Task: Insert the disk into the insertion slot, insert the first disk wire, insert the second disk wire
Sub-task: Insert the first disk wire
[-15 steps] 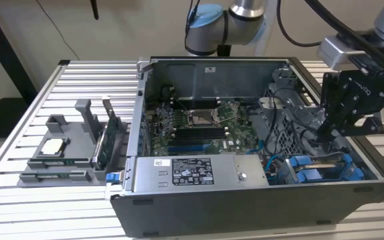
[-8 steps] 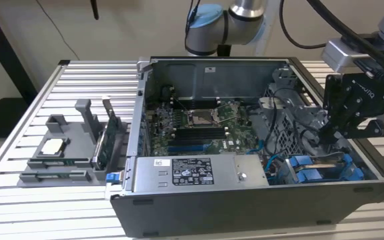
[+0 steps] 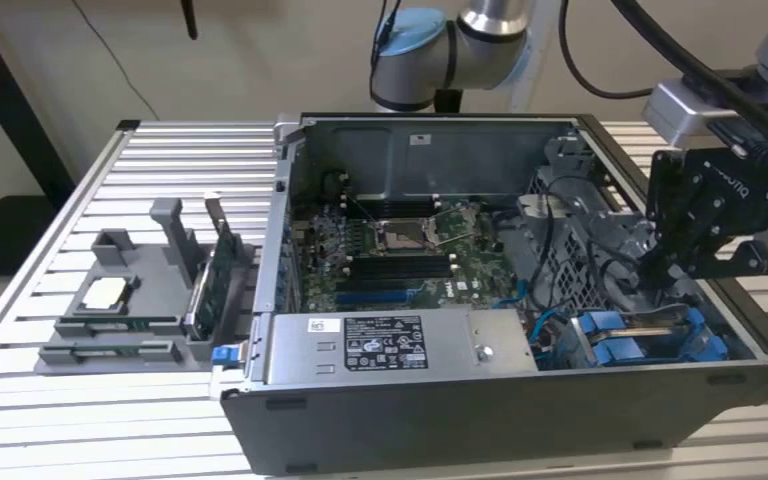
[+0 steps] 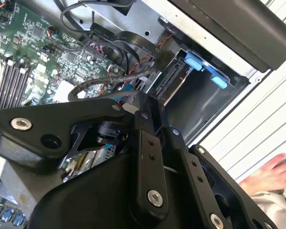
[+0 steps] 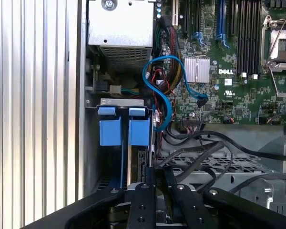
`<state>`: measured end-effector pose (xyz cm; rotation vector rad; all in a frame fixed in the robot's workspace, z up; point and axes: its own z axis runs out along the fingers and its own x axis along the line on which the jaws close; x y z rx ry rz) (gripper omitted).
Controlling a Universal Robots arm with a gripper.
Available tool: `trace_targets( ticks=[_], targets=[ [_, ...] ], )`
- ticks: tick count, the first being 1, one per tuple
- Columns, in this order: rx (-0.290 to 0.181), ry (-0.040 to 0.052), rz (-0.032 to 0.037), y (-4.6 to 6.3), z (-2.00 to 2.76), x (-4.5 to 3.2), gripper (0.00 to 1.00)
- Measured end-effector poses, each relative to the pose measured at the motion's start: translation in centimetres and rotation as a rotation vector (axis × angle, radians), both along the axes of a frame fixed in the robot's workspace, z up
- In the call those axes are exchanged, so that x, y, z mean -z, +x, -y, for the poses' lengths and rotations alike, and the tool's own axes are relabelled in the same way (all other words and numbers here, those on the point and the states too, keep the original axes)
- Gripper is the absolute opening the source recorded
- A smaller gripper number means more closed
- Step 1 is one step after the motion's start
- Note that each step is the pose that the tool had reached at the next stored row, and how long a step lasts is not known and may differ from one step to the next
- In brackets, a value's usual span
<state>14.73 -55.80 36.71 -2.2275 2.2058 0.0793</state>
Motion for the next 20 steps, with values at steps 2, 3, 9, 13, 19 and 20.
trace_targets(
  ticks=[2,3,9,13,19,20],
  targets=[
    [0.0,-0.0001,0.0,0.01,0.0,0.03,0.19],
    [0.0,-0.0001,0.0,0.02,0.0,0.04,0.19],
    [0.0,0.0001,0.0,0.02,0.0,0.08,0.19],
    [0.0,0.0,0.0,0.03,0.0,0.16,0.19],
    [0.0,-0.0001,-0.0057,0.54,0.08,0.38,0.19],
    [0.0,0.0,-0.0072,0.64,0.14,0.43,0.19]
  ],
)
